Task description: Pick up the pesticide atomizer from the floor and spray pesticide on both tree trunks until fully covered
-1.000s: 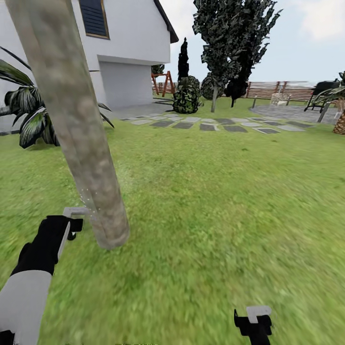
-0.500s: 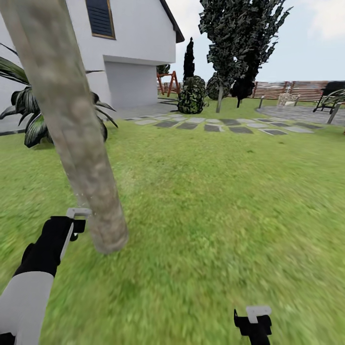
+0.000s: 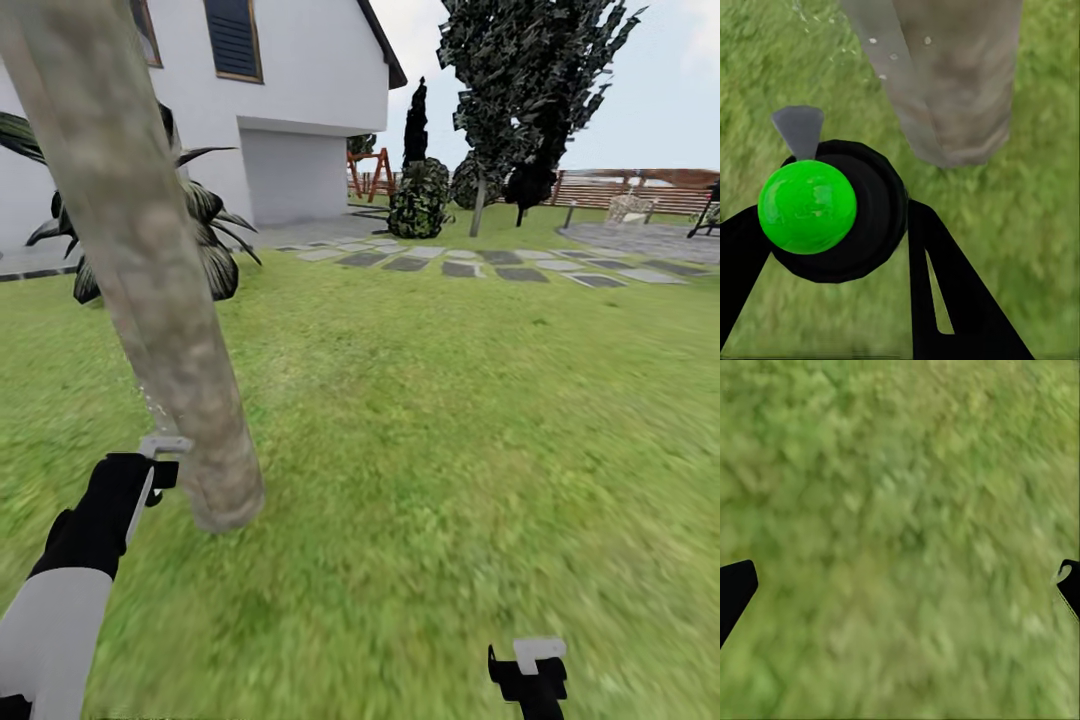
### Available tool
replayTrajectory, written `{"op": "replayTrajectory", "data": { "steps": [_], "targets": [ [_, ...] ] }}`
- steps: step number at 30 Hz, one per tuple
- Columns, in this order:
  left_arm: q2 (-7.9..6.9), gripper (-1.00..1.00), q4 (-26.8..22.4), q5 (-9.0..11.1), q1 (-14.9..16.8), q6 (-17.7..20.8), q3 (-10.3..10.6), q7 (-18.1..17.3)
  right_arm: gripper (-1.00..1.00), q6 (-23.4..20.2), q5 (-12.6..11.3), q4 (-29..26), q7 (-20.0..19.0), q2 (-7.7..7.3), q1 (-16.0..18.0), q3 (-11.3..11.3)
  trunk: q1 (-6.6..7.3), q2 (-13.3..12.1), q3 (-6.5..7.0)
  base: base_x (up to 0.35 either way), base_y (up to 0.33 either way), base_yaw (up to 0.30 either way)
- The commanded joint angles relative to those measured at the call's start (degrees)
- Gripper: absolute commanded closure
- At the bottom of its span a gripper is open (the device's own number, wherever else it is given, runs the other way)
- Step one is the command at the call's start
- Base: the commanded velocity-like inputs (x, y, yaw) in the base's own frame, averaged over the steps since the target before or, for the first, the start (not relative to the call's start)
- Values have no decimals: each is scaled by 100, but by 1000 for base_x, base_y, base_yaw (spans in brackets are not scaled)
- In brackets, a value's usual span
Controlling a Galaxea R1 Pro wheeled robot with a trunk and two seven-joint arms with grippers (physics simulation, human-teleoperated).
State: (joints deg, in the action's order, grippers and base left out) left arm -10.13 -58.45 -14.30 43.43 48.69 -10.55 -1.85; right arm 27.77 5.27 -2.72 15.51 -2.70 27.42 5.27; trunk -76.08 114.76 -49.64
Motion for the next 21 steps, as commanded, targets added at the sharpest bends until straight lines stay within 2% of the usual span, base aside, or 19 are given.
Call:
{"op": "replayTrajectory", "data": {
  "steps": [1, 11, 17, 21],
  "targets": [
    [-2, 100, 3, -3, -1, 0, -2, 0, -100, 0, 0, 0, 1, 2, 0, 0, 0, 0, 0, 154, -262, 267],
    [-6, 100, 298, -2, -141, -18, -43, 44, -100, 0, 0, 0, -2, -5, 0, -1, 0, 0, 0, 246, -176, 33],
    [-53, 100, 260, -17, -148, -15, -68, 51, -100, 4, 0, 0, -3, -3, 0, 0, 0, 0, 0, 291, -21, 0],
    [-59, 100, 324, -35, -238, -11, -133, 50, -100, 5, 0, 0, 4, -3, 0, 0, 0, 0, 0, 51, 0, 185]
  ]
}}
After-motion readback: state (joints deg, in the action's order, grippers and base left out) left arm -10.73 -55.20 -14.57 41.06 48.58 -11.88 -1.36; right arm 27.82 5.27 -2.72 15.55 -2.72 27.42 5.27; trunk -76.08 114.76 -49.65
